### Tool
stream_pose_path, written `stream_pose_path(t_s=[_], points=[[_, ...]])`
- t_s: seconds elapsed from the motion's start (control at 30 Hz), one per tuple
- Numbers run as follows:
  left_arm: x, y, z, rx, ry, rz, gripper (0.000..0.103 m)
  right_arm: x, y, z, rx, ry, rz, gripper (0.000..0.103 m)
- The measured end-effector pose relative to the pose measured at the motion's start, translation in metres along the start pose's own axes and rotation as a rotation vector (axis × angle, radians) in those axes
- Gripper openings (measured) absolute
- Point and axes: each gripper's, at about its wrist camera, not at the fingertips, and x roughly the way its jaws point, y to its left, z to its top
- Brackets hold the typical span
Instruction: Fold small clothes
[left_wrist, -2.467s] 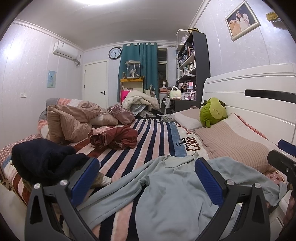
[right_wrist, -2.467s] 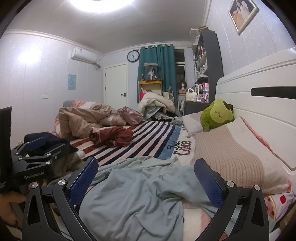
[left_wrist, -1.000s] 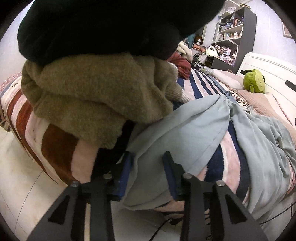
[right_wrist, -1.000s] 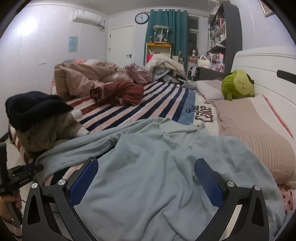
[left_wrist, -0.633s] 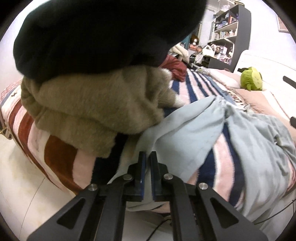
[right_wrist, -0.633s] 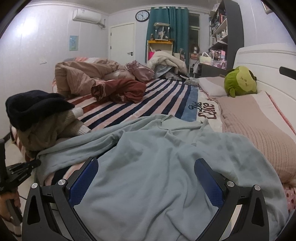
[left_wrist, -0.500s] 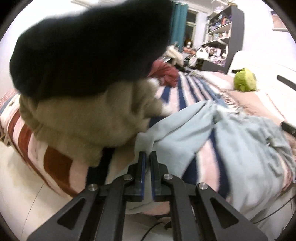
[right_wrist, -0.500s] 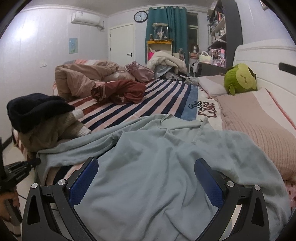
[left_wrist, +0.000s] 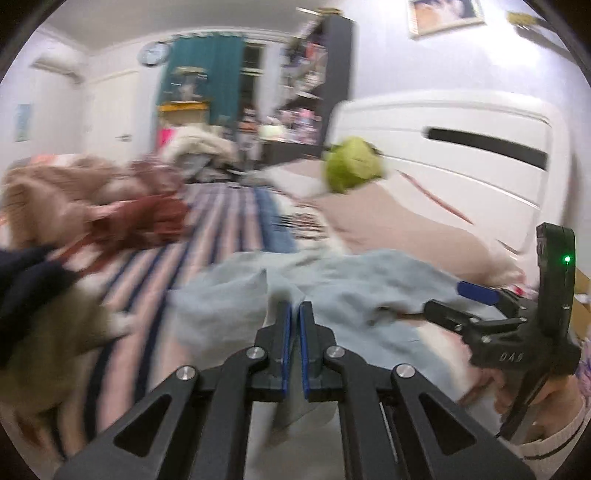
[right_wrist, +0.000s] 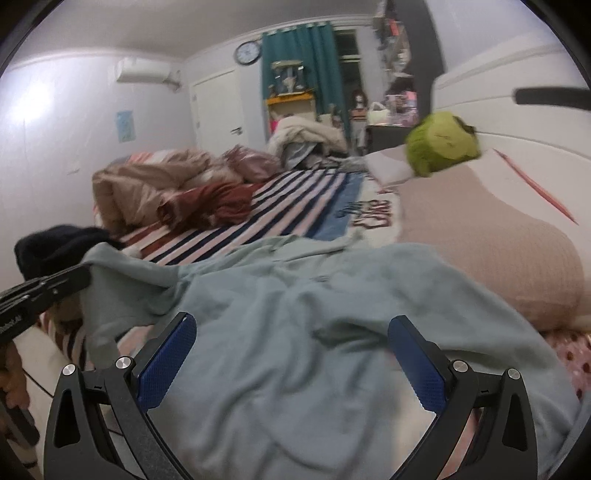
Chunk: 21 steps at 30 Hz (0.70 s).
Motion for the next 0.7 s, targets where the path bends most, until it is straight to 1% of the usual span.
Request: stream_pose_path(t_s=[0.03,0.1,0.17,0.2,0.23,0.27,0.3,0.33,0.4,0.47,0.5,0.53,0.57,0.63,0.67,0.7], points=[[0.012,-0.013,0.002,0.011,0.019,-0.032,0.002,-0.008,-0.016,-0.002,0.021,-0.015,-0.016,0.103],[0.043,-0.045,0.000,0.027,0.084,-0.101,0.002,-0.020,-0.037,-0.006,0.051,-0.032,-0.041,0.103],[0.070,-0.062,-0.006,0.027,0.148,-0.163,0.002,-0.032,-0.059,-0.011,0.078,-0.044,-0.072,0.103],[0.077,-0.074,-0.012,0.022,0.170,-0.187,0.003,-0.037,-0.070,-0.014,0.087,-0.043,-0.093,0.103],[0.086,-0.079,-0.017,0.009,0.204,-0.218,0.003,-0.042,-0.082,-0.018,0.096,-0.038,-0.120,0.103],[0.094,-0.084,-0.022,-0.008,0.236,-0.244,0.004,-0.045,-0.091,-0.022,0.105,-0.030,-0.126,0.103],[0.100,-0.089,-0.026,-0.017,0.260,-0.256,0.011,-0.047,-0.096,-0.025,0.112,-0.025,-0.119,0.103],[0.104,-0.090,-0.028,-0.022,0.278,-0.260,0.021,-0.049,-0.104,-0.029,0.132,-0.018,-0.095,0.103],[0.100,-0.091,-0.027,-0.032,0.275,-0.263,0.029,-0.049,-0.113,-0.034,0.171,0.000,-0.050,0.103],[0.086,-0.081,-0.020,-0.050,0.248,-0.252,0.034,-0.044,-0.114,-0.039,0.192,0.026,0.000,0.103],[0.081,-0.074,-0.019,-0.053,0.236,-0.238,0.038,-0.040,-0.112,-0.042,0.190,0.042,0.032,0.103],[0.068,-0.065,-0.013,-0.054,0.209,-0.199,0.041,-0.036,-0.108,-0.043,0.185,0.055,0.059,0.102],[0.061,-0.059,-0.010,-0.049,0.186,-0.163,0.042,-0.033,-0.104,-0.044,0.182,0.062,0.078,0.098],[0.047,-0.047,-0.007,-0.044,0.151,-0.105,0.048,-0.027,-0.086,-0.045,0.166,0.083,0.142,0.093],[0.035,-0.037,-0.004,-0.045,0.125,-0.060,0.050,-0.026,-0.078,-0.044,0.158,0.089,0.164,0.093],[0.028,-0.028,-0.004,-0.046,0.109,-0.028,0.055,-0.022,-0.068,-0.043,0.145,0.097,0.189,0.093]])
